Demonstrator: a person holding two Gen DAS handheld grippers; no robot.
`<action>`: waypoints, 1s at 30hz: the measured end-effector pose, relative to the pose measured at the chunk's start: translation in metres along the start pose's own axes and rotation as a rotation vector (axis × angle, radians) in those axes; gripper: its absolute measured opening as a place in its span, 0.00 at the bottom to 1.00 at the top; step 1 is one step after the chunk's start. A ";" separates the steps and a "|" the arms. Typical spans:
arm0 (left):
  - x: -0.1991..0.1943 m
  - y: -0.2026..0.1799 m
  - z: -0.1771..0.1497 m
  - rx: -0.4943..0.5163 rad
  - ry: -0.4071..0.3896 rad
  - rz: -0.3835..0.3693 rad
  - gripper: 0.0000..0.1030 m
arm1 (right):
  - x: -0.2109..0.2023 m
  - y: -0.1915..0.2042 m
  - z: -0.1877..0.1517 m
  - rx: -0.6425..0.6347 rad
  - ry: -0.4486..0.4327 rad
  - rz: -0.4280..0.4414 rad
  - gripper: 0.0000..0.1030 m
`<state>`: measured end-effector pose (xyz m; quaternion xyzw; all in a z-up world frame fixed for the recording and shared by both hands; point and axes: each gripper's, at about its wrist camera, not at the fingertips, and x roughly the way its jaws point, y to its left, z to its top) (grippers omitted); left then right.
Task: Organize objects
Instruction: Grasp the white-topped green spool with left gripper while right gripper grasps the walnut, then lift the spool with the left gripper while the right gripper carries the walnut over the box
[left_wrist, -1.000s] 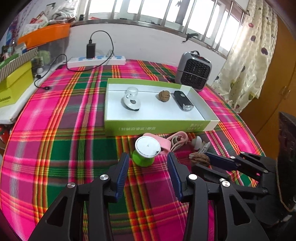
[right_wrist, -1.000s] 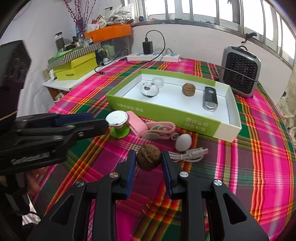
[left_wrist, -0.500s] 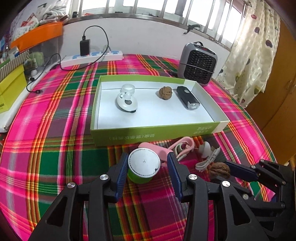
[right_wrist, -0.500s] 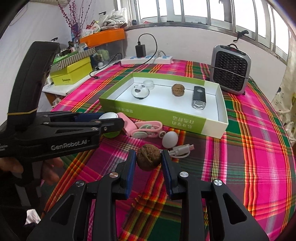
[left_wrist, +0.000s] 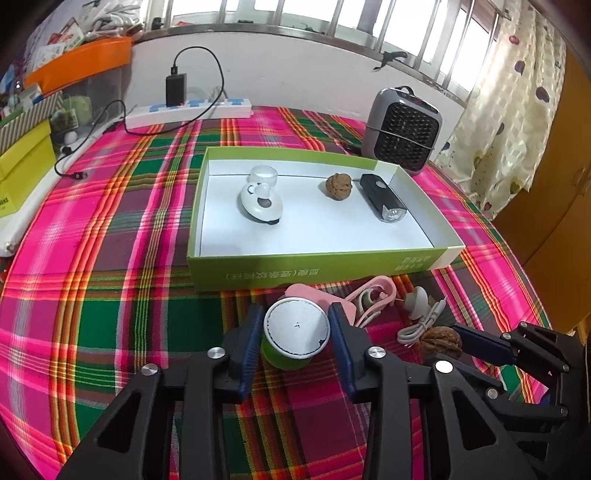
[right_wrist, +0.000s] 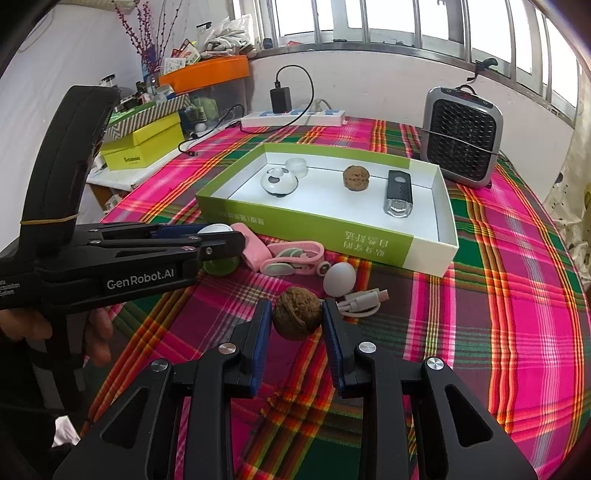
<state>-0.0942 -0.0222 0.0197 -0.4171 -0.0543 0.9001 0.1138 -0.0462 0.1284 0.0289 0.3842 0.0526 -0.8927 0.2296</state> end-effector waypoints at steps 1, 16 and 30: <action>0.000 0.001 0.000 0.000 0.000 0.001 0.31 | 0.000 0.000 0.000 0.000 0.000 0.000 0.28; -0.010 0.000 -0.003 0.017 -0.018 0.000 0.31 | -0.001 0.001 0.001 0.002 -0.004 -0.002 0.28; -0.036 -0.003 0.005 0.035 -0.053 -0.011 0.31 | -0.014 0.001 0.020 -0.003 -0.047 0.010 0.28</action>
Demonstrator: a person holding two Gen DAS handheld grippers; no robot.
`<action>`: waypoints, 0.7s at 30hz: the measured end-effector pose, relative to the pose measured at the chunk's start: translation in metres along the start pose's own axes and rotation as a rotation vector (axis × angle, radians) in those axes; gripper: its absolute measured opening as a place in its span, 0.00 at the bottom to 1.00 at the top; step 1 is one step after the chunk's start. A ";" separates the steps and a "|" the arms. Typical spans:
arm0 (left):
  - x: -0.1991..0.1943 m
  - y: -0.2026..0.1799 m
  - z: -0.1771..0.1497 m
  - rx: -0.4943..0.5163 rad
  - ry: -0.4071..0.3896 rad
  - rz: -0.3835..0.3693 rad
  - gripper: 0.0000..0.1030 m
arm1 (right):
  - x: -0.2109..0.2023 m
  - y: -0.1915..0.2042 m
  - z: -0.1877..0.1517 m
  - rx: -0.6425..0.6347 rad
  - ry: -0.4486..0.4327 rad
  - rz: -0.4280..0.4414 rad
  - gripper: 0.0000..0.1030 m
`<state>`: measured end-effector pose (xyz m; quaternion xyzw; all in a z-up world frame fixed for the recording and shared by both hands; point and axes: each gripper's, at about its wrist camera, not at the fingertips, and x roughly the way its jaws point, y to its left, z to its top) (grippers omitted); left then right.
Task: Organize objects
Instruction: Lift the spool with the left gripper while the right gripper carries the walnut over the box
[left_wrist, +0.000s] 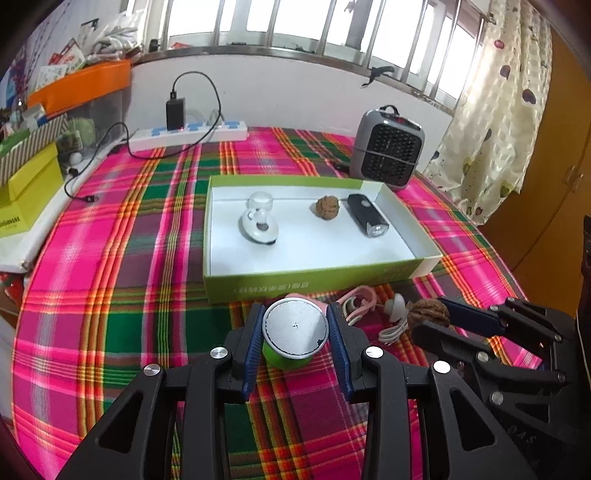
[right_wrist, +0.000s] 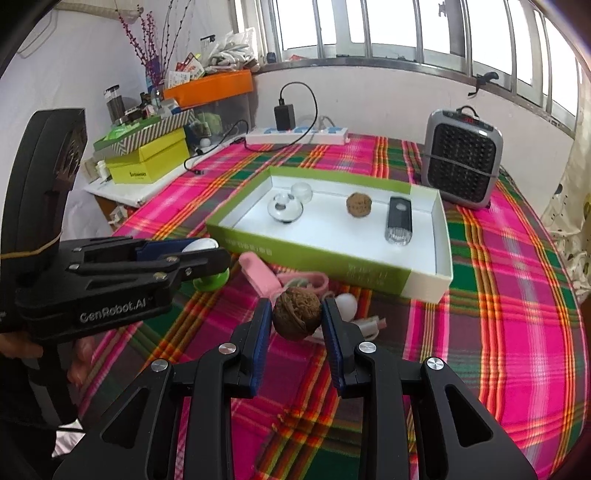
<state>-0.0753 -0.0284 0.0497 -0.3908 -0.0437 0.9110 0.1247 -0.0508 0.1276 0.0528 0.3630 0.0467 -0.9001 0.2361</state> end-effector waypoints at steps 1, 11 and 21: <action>-0.001 0.000 0.002 0.000 -0.004 -0.001 0.31 | -0.001 0.000 0.003 0.001 -0.004 0.000 0.28; -0.001 0.008 0.022 -0.009 -0.027 0.011 0.31 | 0.003 -0.008 0.036 -0.001 -0.033 -0.001 0.28; 0.016 0.014 0.039 -0.011 -0.020 0.015 0.31 | 0.031 -0.022 0.070 -0.007 -0.017 -0.006 0.28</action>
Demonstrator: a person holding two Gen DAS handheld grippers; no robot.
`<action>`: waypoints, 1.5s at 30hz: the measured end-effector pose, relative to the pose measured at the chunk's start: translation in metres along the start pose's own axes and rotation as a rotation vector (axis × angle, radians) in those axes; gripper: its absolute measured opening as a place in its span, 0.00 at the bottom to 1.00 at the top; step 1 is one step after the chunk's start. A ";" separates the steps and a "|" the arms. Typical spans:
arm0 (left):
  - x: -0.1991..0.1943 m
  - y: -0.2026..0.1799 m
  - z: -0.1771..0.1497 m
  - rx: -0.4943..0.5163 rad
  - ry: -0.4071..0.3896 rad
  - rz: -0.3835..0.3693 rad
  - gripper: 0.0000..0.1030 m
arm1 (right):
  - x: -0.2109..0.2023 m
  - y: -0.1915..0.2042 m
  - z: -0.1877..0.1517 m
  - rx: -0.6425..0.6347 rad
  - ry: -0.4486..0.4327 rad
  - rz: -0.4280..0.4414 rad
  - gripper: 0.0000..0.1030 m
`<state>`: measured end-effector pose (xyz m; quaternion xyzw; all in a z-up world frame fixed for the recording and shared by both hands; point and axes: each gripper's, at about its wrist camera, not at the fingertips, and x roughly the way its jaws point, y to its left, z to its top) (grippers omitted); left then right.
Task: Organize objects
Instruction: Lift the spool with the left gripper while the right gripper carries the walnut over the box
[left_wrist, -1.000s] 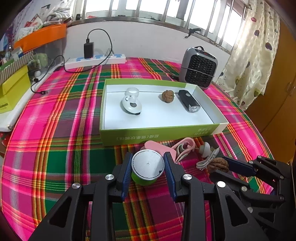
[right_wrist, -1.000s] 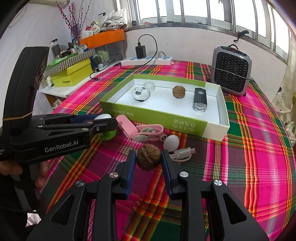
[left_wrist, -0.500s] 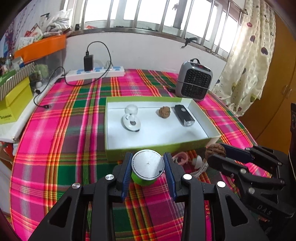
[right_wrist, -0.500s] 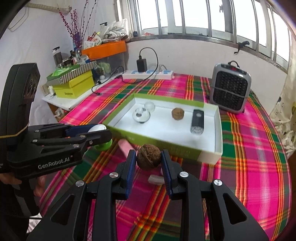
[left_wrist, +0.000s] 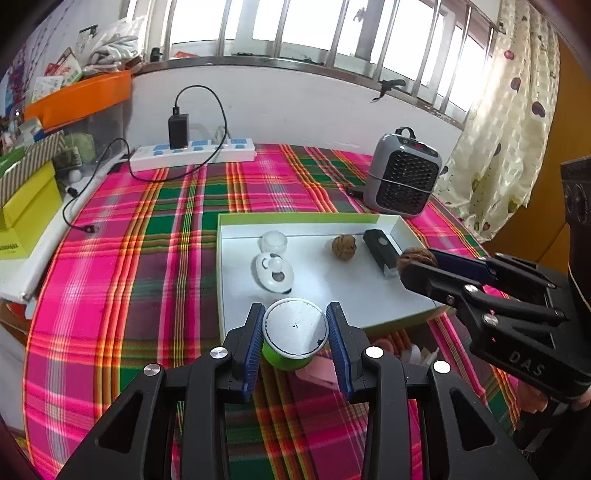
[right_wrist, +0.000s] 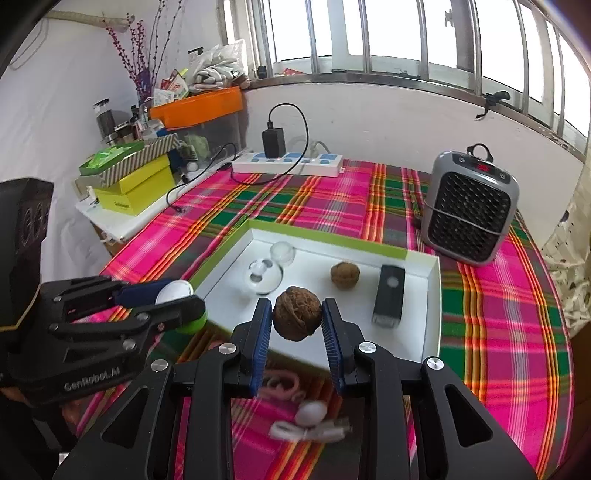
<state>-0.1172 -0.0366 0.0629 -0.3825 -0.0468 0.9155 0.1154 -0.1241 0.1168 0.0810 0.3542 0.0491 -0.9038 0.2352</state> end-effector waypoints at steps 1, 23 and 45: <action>0.003 0.001 0.002 -0.003 0.004 0.001 0.31 | 0.003 -0.001 0.003 -0.001 0.005 0.000 0.28; 0.051 0.016 0.018 -0.037 0.060 0.017 0.31 | 0.084 -0.023 0.042 -0.020 0.116 0.010 0.28; 0.068 0.020 0.019 -0.010 0.081 0.034 0.31 | 0.133 -0.018 0.046 -0.048 0.209 0.006 0.29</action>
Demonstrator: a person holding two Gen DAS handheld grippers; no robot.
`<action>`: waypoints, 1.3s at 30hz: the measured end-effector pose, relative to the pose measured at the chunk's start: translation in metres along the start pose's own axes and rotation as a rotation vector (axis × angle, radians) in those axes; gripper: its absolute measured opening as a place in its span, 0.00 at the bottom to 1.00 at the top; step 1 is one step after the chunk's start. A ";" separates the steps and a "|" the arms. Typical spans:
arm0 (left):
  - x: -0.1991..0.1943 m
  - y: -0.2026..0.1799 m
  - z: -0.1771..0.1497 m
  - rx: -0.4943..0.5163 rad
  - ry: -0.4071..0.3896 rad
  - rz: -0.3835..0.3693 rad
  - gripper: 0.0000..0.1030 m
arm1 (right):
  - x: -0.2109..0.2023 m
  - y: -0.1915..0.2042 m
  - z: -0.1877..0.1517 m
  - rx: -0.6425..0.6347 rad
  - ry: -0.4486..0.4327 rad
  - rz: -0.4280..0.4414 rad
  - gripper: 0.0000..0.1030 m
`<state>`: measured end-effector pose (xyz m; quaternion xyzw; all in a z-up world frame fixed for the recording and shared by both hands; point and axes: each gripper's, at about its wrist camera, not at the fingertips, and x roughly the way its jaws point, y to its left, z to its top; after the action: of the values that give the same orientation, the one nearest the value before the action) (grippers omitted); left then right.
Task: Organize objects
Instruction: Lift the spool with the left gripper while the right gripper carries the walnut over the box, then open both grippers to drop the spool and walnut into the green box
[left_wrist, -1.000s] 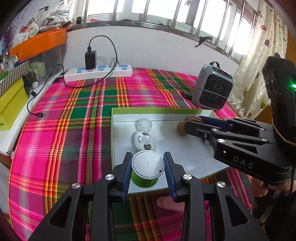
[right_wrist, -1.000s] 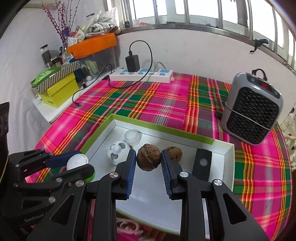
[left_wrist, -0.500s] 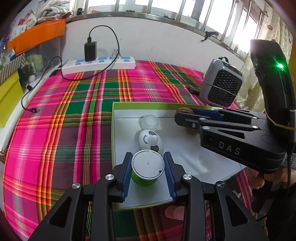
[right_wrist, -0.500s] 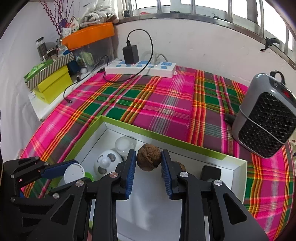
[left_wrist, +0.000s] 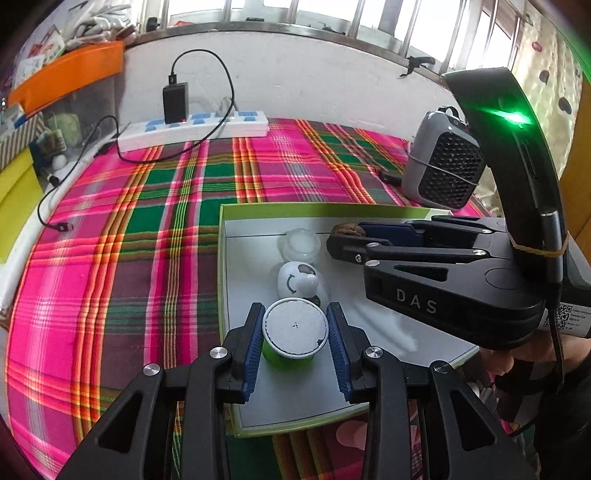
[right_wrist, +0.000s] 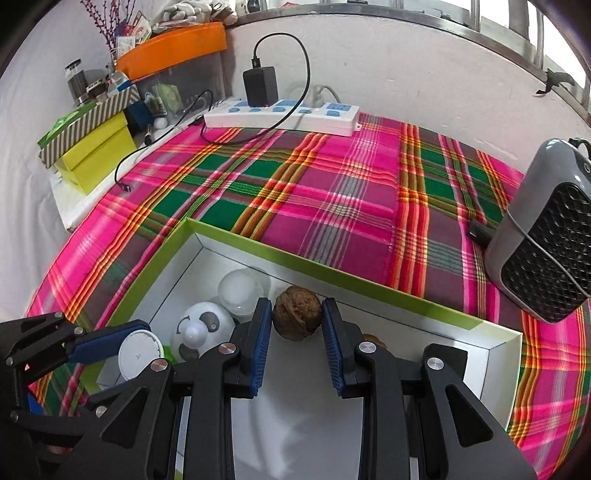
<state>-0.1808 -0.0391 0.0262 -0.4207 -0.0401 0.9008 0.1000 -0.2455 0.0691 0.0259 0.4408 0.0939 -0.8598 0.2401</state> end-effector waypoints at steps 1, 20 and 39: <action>0.000 0.000 0.000 0.003 0.000 0.003 0.31 | 0.001 0.000 0.000 -0.002 0.003 -0.003 0.29; 0.001 -0.001 -0.001 0.013 0.000 0.011 0.31 | 0.004 0.003 0.001 -0.013 0.024 -0.025 0.29; -0.005 0.000 -0.002 -0.008 -0.011 0.001 0.35 | -0.014 0.002 -0.002 0.013 -0.016 -0.033 0.41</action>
<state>-0.1757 -0.0404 0.0287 -0.4163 -0.0439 0.9029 0.0979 -0.2359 0.0727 0.0365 0.4339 0.0939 -0.8677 0.2237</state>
